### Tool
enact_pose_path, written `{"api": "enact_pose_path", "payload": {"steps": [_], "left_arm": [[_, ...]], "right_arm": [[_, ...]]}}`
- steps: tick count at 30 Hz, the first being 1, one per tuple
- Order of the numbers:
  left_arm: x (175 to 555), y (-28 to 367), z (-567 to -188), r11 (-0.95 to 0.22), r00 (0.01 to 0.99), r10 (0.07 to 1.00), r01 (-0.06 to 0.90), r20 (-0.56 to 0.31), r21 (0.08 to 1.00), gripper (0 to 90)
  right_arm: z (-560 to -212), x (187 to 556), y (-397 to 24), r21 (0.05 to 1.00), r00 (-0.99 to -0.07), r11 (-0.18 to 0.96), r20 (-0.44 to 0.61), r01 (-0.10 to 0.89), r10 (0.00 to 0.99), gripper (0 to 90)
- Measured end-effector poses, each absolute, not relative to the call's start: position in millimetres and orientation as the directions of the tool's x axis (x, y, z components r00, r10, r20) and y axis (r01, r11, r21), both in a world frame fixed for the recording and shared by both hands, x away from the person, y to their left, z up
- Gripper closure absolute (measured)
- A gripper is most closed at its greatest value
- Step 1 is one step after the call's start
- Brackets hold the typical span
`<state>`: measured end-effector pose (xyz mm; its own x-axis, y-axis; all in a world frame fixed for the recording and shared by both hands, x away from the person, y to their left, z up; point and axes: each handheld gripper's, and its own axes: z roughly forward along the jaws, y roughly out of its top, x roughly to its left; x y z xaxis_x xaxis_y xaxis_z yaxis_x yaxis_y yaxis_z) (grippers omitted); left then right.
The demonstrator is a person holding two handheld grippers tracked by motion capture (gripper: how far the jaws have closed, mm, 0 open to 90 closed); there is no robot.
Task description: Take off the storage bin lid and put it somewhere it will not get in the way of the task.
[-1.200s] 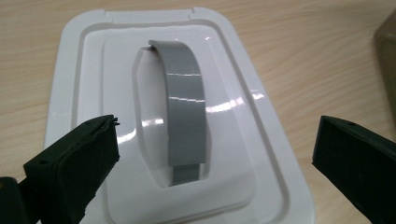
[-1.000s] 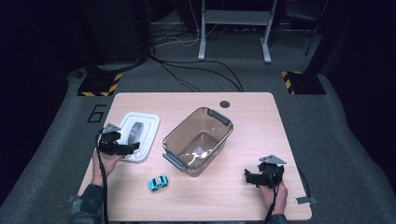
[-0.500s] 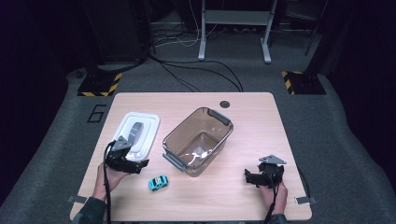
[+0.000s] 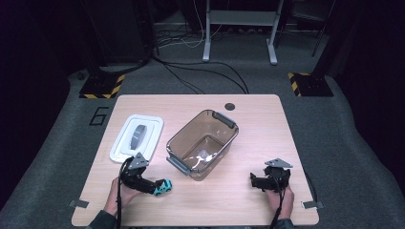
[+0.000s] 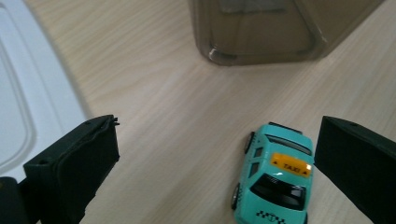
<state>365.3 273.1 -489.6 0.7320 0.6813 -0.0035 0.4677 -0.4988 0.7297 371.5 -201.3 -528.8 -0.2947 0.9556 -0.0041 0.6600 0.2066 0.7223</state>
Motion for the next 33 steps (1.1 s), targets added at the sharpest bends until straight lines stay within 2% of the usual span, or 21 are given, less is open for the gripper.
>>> {"api": "enact_pose_path", "payload": {"steps": [11,17,33], "left_arm": [[351.4,260.6,-502.0,-0.557,0.765,0.644,0.452,0.018,0.696,0.3],[347.2,259.1,-502.4,-0.565,0.783,0.621,0.414,0.037,0.714,29.9],[345.1,258.7,-508.8,-0.580,0.811,0.586,0.428,-0.010,0.693,45.4]], "right_arm": [[-528.7,371.4,-201.0,0.722,-0.293,0.205,-0.003,0.661,0.956,2.2],[-528.7,371.4,-201.0,0.722,-0.293,0.205,-0.003,0.661,0.956,2.2],[-528.7,371.3,-201.0,0.723,-0.293,0.204,-0.002,0.660,0.956,2.4]]}}
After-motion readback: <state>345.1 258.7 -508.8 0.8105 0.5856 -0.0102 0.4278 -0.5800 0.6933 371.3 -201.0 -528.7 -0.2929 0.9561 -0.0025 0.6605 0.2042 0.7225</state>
